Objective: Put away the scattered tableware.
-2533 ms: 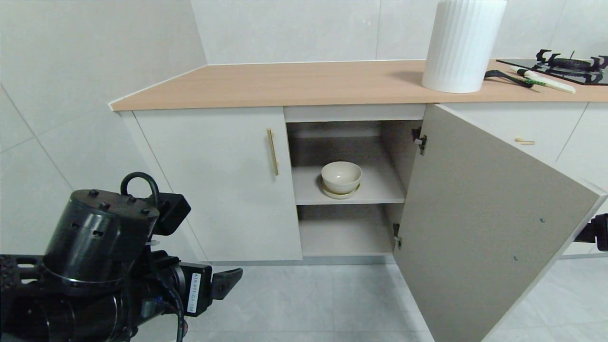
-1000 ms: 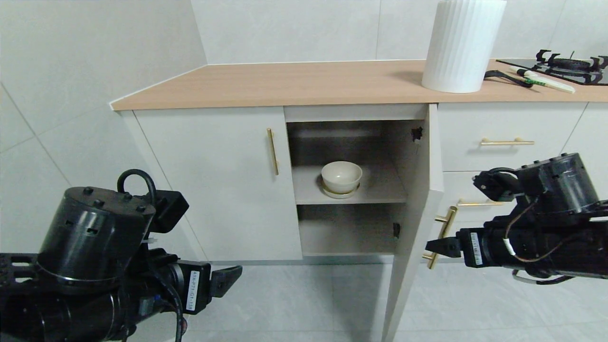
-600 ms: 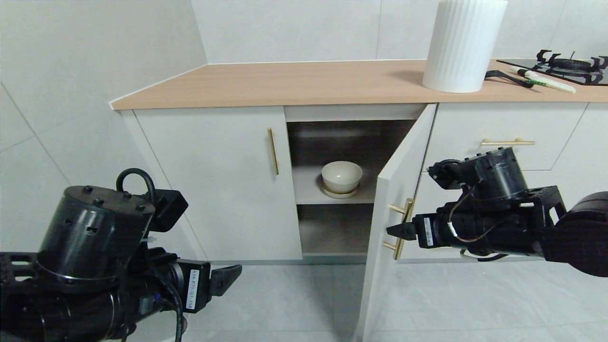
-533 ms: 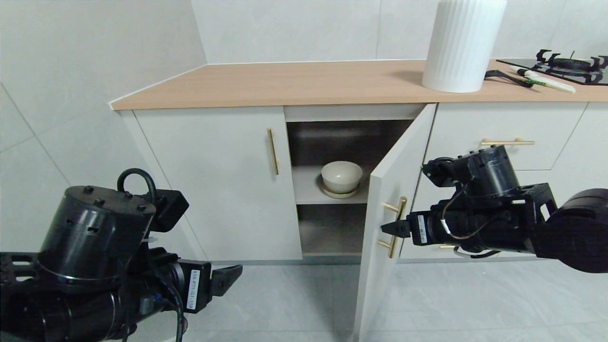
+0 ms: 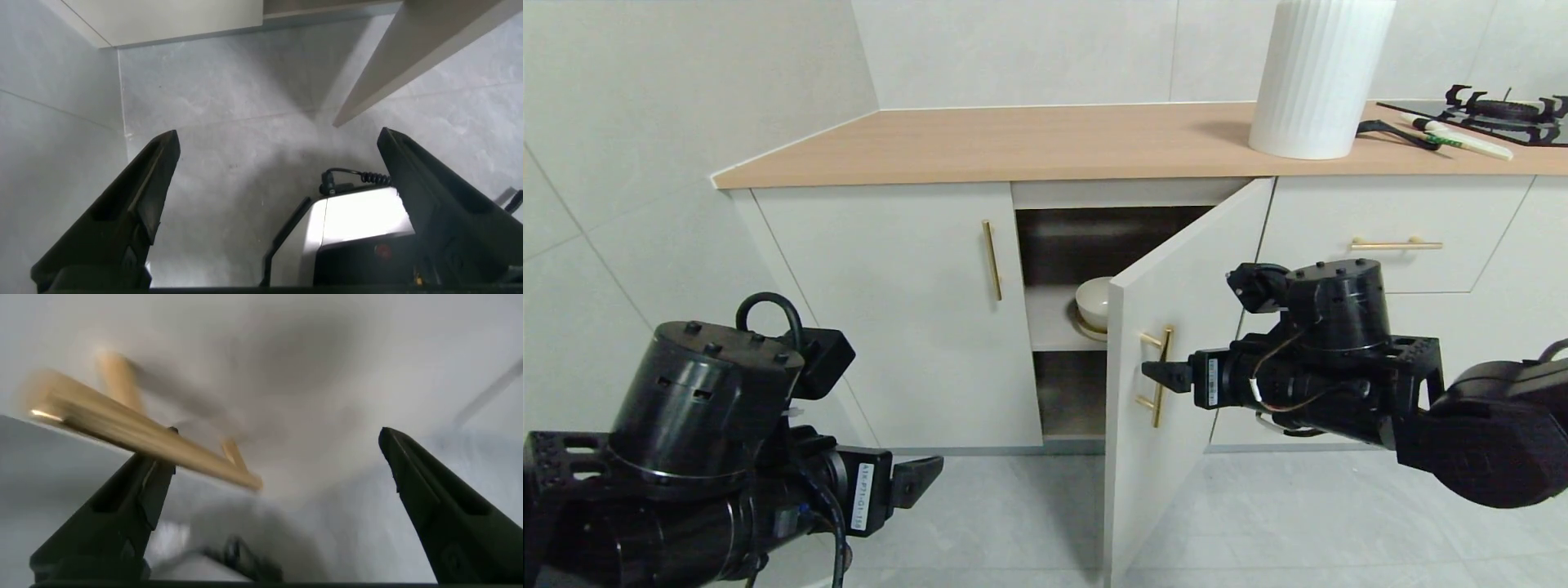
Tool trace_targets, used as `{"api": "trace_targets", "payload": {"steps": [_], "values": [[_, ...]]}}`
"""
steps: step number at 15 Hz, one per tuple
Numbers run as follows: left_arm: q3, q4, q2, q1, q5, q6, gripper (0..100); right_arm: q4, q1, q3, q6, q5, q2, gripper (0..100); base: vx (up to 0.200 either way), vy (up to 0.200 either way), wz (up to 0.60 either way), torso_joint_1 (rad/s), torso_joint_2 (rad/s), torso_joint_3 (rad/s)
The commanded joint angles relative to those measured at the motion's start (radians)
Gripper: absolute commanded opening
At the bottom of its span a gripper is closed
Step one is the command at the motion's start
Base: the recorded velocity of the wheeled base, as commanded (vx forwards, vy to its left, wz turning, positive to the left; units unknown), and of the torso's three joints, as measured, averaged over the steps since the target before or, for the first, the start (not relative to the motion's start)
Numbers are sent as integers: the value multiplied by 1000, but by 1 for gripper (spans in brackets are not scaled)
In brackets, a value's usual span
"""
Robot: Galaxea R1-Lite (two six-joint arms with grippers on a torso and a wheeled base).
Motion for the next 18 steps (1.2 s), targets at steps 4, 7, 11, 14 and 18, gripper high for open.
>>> {"api": "trace_targets", "payload": {"steps": [4, 7, 11, 14, 18], "values": [[1, -1, 1, -1, 2, 0, 100, -46, 30, 108, -7, 130, -175, 100, 0, 0, 0, 0, 0, 0], [-1, -1, 0, -1, 0, 0, 100, -26, -73, 81, -19, 101, -161, 100, 0, 0, 0, 0, 0, 0], [-1, -1, -2, 1, 2, 0, 100, -26, -145, 71, -92, 38, -75, 100, 0, 0, 0, 0, 0, 0], [-4, -2, -5, 1, 2, 0, 100, -29, -142, 21, -93, 37, 32, 100, 0, 0, 0, 0, 0, 0], [-4, -19, -2, 2, 2, 0, 100, -70, -130, 4, -92, 34, 150, 100, 0, 0, 0, 0, 0, 0]]}}
